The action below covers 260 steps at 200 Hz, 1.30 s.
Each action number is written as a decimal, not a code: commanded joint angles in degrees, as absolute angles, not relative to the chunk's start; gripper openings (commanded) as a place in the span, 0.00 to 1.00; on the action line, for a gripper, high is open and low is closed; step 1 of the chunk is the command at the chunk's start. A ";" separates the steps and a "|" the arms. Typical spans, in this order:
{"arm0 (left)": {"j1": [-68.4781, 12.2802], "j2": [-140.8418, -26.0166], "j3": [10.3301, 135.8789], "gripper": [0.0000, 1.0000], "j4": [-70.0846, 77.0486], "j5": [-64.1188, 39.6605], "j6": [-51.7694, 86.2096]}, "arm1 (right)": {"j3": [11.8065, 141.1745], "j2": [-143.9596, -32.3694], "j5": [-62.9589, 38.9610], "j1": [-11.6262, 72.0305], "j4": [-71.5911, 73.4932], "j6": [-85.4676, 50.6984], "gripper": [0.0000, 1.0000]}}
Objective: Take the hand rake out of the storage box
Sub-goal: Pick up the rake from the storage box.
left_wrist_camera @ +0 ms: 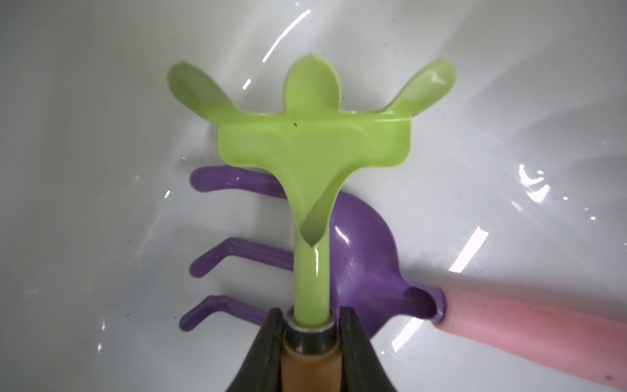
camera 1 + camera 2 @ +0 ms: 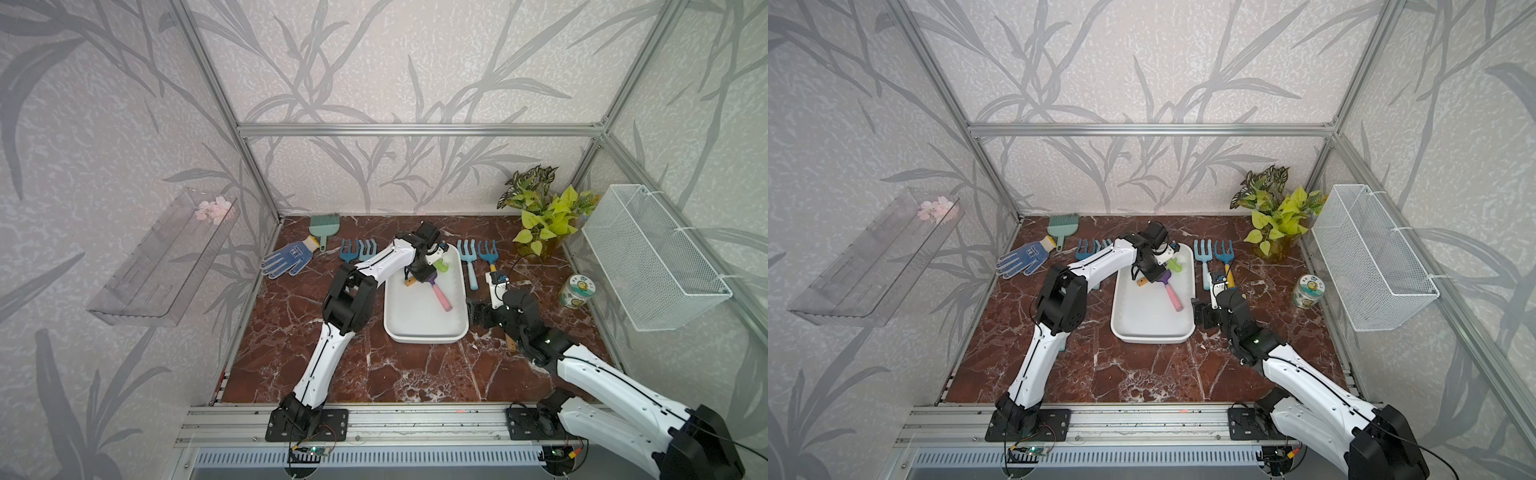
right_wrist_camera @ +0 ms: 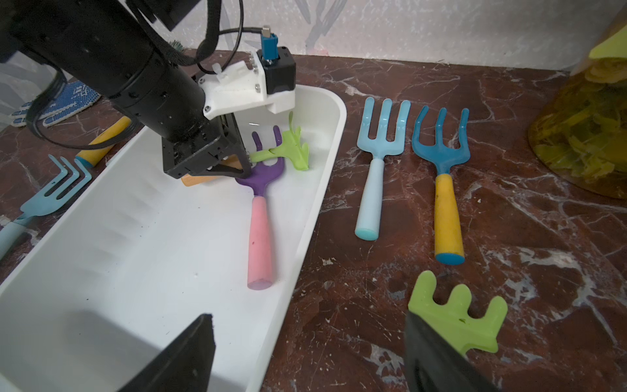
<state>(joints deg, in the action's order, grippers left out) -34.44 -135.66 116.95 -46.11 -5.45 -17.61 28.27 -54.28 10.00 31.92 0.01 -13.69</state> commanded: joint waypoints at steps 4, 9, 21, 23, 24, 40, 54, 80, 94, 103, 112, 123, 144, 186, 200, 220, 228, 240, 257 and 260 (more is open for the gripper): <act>-34.11 -129.54 115.12 0.15 -43.80 -5.19 -14.98 | 27.51 -53.26 10.23 31.65 1.30 -13.71 0.87; -34.11 -129.06 114.76 0.15 -43.66 -5.11 -14.61 | 27.51 -53.20 10.26 31.66 1.32 -13.71 0.87; -34.11 -127.95 113.97 0.15 -43.34 -5.10 -13.86 | 27.42 -53.10 10.28 31.63 1.30 -13.72 0.87; -34.12 -127.72 113.81 0.15 -43.27 -5.10 -13.73 | 27.47 -53.02 10.33 31.60 1.31 -13.71 0.87; -34.11 -127.67 113.77 0.15 -43.25 -5.05 -13.67 | 27.44 -53.01 10.31 31.57 1.27 -13.71 0.87; -34.06 -126.20 112.59 0.15 -42.98 -4.66 -12.42 | 27.33 -52.84 10.37 31.63 1.35 -13.73 0.87; -34.03 -124.68 111.06 0.15 -42.51 -4.42 -11.17 | 27.31 -52.74 10.37 31.63 1.34 -13.80 0.87; -34.08 -121.36 107.76 0.14 -40.98 -4.23 -8.31 | 27.08 -52.38 10.38 31.46 1.40 -13.89 0.87; -34.04 -119.59 106.19 0.14 -40.71 -3.47 -6.60 | 26.95 -52.13 10.37 31.41 1.53 -13.98 0.87; -34.06 -118.33 105.23 0.14 -40.71 -2.68 -5.43 | 26.79 -51.96 10.37 31.33 1.58 -14.14 0.87; -34.01 -116.93 104.13 0.14 -40.66 -2.02 -4.30 | 26.66 -51.78 10.37 31.22 1.58 -14.15 0.87; -33.96 -115.23 102.76 0.13 -40.63 -1.29 -2.82 | 26.54 -51.64 10.37 31.06 1.59 -14.25 0.88; -33.88 -111.32 98.73 0.13 -40.49 0.01 0.24 | 26.54 -51.68 10.61 30.79 1.58 -14.50 0.98; -33.76 -100.78 85.40 0.13 -37.91 2.12 6.14 | 27.09 -52.92 9.82 29.90 1.41 -15.03 0.99; -33.75 -96.91 81.06 0.13 -37.37 2.84 7.96 | 27.33 -53.50 9.60 29.81 1.31 -15.14 0.99; -33.81 -91.35 75.57 0.13 -37.17 3.71 10.67 | 27.42 -53.70 9.41 29.67 1.21 -15.29 0.99; -33.75 -89.14 73.48 0.13 -37.19 4.06 11.79 | 27.36 -53.62 9.34 29.55 1.23 -15.42 0.99; -33.82 -86.21 70.59 0.14 -37.54 4.77 13.35 | 27.27 -53.53 9.15 29.50 1.22 -15.47 0.99; -33.82 -81.93 65.42 0.13 -37.14 5.36 15.45 | 27.18 -53.51 8.89 29.23 1.23 -15.56 0.99; -33.77 -81.20 64.38 0.14 -36.88 5.43 15.82 | 27.16 -53.50 8.83 29.24 1.23 -15.56 0.99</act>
<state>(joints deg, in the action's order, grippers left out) -34.04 -86.80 69.60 -38.09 3.16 10.92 27.09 -53.58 9.52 29.67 0.19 -15.03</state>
